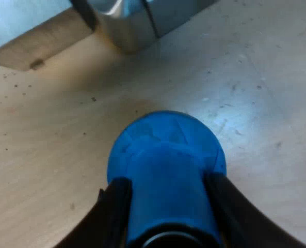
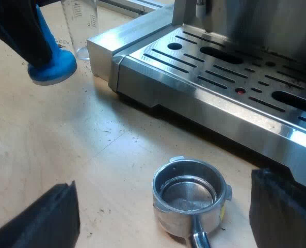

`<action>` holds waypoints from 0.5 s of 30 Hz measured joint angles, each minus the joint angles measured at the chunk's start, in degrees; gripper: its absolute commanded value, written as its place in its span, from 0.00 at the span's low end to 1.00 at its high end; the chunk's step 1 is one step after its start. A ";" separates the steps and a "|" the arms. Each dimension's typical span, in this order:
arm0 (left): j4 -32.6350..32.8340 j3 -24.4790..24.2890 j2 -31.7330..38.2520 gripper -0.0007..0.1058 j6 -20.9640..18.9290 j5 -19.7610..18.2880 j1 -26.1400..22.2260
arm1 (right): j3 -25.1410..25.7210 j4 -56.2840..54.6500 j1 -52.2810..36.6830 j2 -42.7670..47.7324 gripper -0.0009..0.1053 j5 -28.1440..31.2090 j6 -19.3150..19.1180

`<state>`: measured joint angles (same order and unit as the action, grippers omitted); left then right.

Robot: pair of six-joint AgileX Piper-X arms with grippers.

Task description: Grind coffee beans and then tamp

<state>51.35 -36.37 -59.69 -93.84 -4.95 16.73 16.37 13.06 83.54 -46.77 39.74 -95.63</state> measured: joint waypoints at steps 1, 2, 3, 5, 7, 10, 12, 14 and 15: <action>-0.68 0.42 -0.37 0.01 0.00 0.00 -0.18 | 0.00 0.00 0.00 0.00 0.67 0.00 0.00; -0.77 0.48 -0.49 0.01 0.11 0.00 -0.20 | 0.00 0.00 0.00 0.00 0.67 0.00 0.00; -1.88 0.84 -1.78 0.01 0.08 0.00 -0.19 | 0.00 0.00 0.00 0.00 0.67 0.00 0.00; -2.84 0.96 -3.97 0.01 0.21 0.00 -0.19 | 0.00 0.00 0.00 0.00 0.67 0.00 0.00; -4.33 0.96 -6.89 0.01 0.32 0.00 -0.19 | 0.00 0.00 0.00 0.00 0.67 0.00 0.00; -5.48 0.96 -10.28 0.01 -0.24 0.57 -0.19 | 0.00 0.00 0.00 0.00 0.67 0.00 0.00; -5.83 0.96 -11.74 0.08 -0.51 1.44 -0.19 | 0.00 0.00 0.00 0.00 0.67 0.00 0.00; -6.64 0.96 -12.63 0.24 -0.49 1.69 -0.19 | 0.00 0.00 0.00 0.00 0.67 0.00 0.00; -6.76 0.96 -12.72 0.27 -0.49 1.67 -0.19 | 0.00 0.00 0.00 0.00 0.67 0.00 0.00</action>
<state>44.59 -35.41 -72.41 -94.33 -3.27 16.55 16.37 13.06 83.54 -46.77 39.74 -95.63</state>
